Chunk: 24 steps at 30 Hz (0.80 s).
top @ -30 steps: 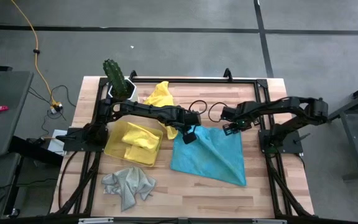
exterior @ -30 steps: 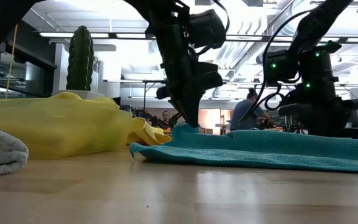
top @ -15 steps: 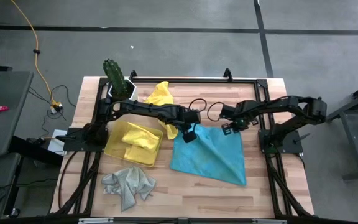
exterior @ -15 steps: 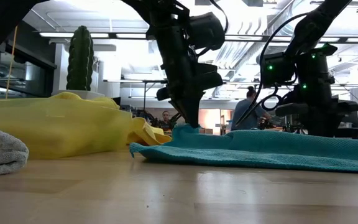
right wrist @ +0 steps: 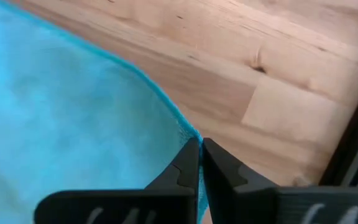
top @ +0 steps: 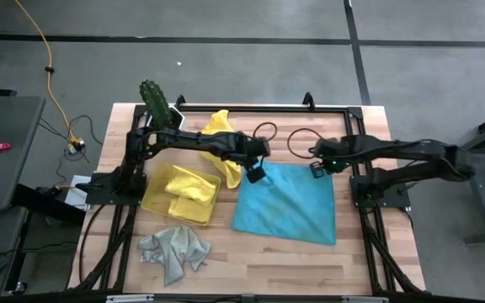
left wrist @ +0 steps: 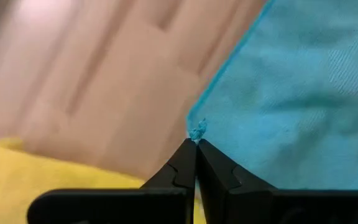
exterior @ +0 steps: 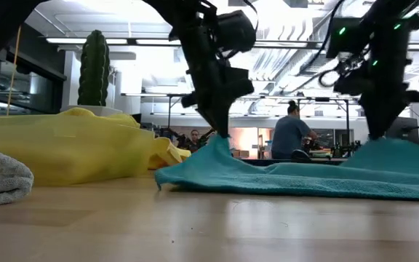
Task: Fold microfiber towels
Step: Fold the blue microfiber towel
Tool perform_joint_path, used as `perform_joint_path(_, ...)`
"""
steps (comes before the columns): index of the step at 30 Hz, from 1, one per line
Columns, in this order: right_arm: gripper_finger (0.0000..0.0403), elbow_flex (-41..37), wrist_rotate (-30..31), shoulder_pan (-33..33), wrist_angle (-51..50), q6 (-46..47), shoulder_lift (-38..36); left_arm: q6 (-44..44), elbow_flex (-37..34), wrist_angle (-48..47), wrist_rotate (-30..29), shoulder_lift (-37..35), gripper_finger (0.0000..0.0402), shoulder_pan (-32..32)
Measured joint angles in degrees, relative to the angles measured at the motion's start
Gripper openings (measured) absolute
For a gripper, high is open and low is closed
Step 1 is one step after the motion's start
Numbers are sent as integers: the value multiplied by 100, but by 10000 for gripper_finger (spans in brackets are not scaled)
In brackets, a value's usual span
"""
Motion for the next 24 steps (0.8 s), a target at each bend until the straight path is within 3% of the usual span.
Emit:
perform_joint_path(13,0,0,-15,1182,-334,451,-2220,1289,4,281,-245,-786,0,33)
perform_joint_path(24,0,0,-202,2920,149,67,-2520,1563,-71,-147,-90,-895,0,-589)
